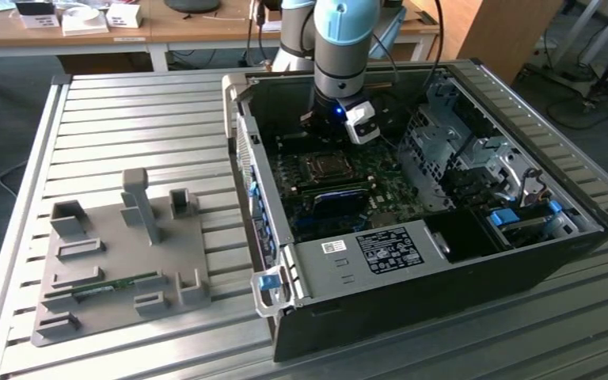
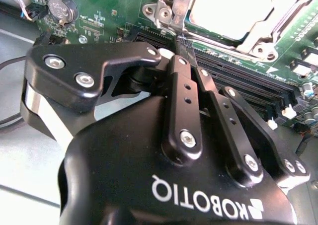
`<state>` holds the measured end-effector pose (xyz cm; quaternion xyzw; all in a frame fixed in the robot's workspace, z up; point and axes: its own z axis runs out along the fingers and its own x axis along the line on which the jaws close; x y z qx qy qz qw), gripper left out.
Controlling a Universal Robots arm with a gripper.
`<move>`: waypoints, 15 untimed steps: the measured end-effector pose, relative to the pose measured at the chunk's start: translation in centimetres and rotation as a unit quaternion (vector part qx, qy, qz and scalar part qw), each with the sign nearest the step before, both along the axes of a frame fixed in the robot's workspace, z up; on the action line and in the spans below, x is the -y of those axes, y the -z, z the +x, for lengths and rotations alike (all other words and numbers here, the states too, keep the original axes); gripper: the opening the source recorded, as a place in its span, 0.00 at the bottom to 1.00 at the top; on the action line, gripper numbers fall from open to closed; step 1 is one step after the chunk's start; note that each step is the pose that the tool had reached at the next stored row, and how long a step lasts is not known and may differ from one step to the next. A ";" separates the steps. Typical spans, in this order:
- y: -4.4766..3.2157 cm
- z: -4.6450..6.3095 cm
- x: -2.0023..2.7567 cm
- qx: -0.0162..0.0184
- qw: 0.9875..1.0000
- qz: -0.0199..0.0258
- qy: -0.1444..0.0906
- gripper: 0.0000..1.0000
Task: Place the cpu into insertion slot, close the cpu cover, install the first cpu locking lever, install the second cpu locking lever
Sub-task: 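Install the first cpu locking lever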
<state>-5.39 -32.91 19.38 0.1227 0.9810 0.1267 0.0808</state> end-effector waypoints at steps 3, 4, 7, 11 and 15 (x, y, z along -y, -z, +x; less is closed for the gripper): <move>0.00 0.0 0.05 0.000 1.000 0.000 0.000 0.11; 0.00 0.0 0.07 0.000 1.000 0.000 0.000 0.11; 0.01 0.0 0.11 0.000 1.000 0.000 0.000 0.11; 0.02 0.0 0.17 0.000 1.000 0.000 0.000 0.11; 0.04 0.0 0.24 0.000 1.000 0.000 0.000 0.11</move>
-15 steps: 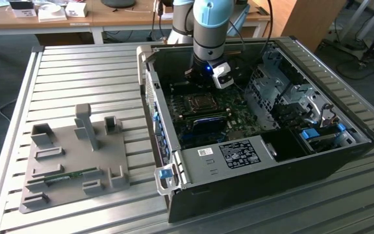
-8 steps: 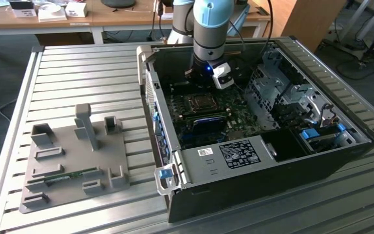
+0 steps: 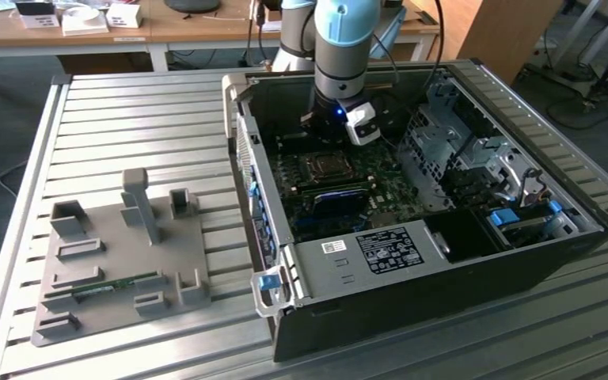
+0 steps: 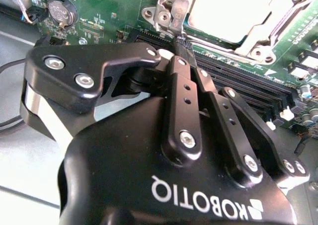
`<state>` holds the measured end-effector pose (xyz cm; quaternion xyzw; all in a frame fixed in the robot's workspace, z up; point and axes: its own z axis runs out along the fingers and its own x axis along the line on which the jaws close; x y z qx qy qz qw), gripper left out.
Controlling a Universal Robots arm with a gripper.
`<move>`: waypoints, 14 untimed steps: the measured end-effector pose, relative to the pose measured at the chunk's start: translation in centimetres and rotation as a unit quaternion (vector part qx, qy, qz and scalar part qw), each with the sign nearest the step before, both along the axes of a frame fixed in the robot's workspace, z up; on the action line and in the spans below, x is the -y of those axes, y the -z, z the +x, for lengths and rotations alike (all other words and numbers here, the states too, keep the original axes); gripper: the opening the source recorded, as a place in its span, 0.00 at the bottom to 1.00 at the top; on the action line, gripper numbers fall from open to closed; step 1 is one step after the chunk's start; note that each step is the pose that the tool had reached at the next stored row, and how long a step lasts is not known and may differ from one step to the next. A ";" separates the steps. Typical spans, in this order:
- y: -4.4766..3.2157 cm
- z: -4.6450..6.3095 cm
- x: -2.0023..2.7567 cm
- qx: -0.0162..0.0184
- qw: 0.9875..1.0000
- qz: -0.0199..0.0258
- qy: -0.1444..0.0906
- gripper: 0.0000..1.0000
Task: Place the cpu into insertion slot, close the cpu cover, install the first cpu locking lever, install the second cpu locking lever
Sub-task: 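Install the first cpu locking lever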
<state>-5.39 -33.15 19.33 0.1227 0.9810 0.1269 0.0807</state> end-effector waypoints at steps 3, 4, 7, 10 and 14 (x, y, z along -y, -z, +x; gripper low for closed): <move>0.01 0.0 0.07 0.000 1.000 0.001 0.000 0.11; 0.02 0.0 0.10 0.000 1.000 0.002 0.000 0.11; 0.03 0.0 0.17 0.000 1.000 0.003 0.000 0.11; 0.04 0.0 0.21 0.000 1.000 0.004 0.000 0.11; 0.04 0.0 0.22 0.000 1.000 0.006 0.000 0.11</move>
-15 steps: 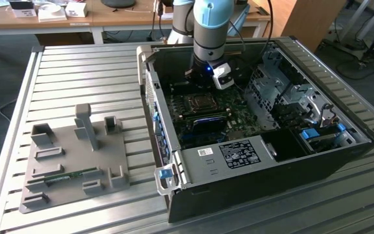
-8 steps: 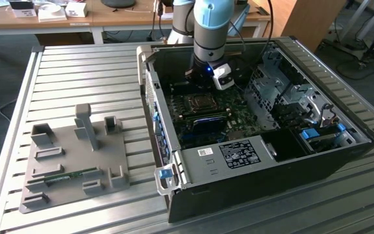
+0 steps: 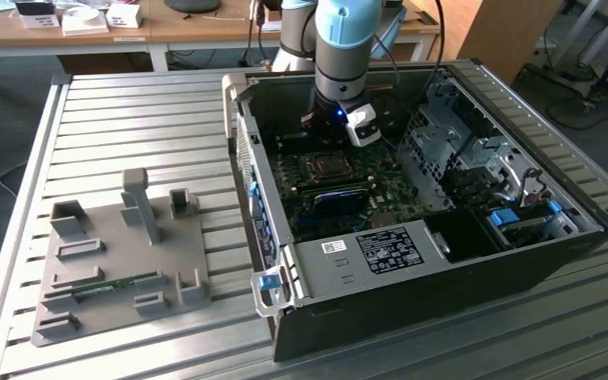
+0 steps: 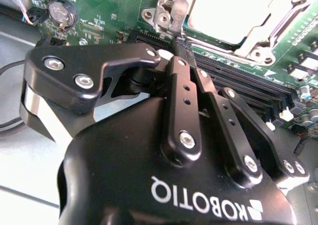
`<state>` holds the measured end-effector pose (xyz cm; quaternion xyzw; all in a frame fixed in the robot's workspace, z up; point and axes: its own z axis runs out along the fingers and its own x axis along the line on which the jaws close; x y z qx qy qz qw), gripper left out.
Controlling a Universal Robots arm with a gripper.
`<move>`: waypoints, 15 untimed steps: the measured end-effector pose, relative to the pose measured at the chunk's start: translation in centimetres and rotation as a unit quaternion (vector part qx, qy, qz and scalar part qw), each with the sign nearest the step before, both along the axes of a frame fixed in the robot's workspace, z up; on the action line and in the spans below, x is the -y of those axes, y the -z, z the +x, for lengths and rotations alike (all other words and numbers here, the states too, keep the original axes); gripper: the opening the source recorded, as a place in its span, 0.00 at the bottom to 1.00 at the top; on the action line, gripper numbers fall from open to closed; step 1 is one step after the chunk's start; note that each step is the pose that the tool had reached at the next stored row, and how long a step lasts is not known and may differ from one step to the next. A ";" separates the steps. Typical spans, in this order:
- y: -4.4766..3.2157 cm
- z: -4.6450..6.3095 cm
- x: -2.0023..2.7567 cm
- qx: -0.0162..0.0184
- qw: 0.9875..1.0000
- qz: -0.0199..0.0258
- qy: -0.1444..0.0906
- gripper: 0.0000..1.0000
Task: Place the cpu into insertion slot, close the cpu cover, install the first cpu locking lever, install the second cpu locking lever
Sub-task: 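Install the first cpu locking lever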
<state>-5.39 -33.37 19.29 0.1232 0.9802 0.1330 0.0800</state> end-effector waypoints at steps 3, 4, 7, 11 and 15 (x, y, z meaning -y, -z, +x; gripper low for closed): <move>0.00 0.0 0.00 0.000 1.000 0.000 0.000 0.11; 0.00 0.0 0.00 0.000 1.000 0.000 0.000 0.11; -0.05 0.0 0.01 0.000 1.000 0.000 0.000 0.11; -0.59 0.0 0.00 0.000 1.000 0.000 0.000 0.11; -0.99 0.0 0.00 0.000 1.000 0.000 0.000 0.11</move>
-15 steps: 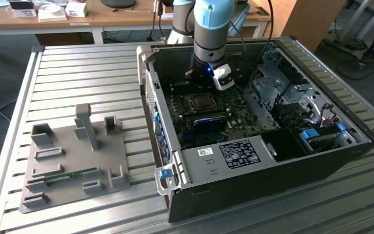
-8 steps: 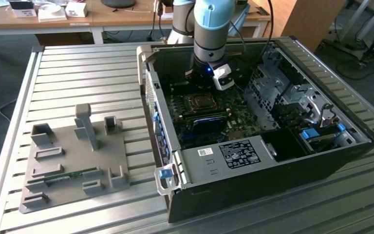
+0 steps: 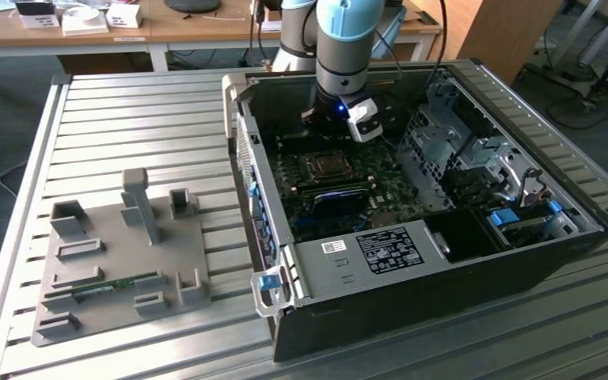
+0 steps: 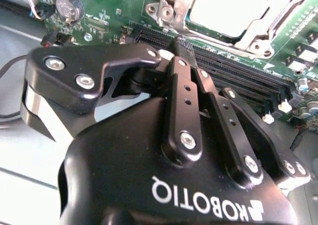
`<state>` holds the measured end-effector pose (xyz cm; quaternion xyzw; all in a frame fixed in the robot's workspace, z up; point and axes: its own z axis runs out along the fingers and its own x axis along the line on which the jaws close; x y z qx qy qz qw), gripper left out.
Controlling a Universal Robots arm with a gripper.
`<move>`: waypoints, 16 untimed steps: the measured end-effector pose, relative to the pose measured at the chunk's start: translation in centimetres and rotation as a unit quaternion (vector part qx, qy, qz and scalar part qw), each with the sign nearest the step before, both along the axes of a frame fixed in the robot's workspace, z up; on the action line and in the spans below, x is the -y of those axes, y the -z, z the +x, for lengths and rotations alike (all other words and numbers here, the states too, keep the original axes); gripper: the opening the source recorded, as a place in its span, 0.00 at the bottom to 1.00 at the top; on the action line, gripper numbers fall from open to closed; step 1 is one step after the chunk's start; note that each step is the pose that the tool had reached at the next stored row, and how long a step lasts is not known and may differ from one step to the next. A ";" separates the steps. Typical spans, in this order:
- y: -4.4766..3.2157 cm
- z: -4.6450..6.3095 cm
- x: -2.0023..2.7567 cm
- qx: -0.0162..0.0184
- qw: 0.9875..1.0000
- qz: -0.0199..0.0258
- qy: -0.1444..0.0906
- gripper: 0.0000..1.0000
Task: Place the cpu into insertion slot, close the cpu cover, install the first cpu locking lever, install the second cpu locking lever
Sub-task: 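Install the first cpu locking lever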
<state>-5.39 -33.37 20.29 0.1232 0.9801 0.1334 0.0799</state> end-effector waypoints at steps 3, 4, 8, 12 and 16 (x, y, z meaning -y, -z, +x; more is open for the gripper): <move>0.00 0.0 0.00 0.000 1.000 0.000 0.000 0.11; 0.00 0.0 0.00 0.001 1.000 0.000 0.000 0.11; -0.01 0.0 0.00 0.007 1.000 0.000 0.000 0.11; 0.00 0.0 0.00 0.015 1.000 0.000 -0.005 0.11; 0.01 0.0 0.01 0.024 1.000 0.000 -0.017 0.11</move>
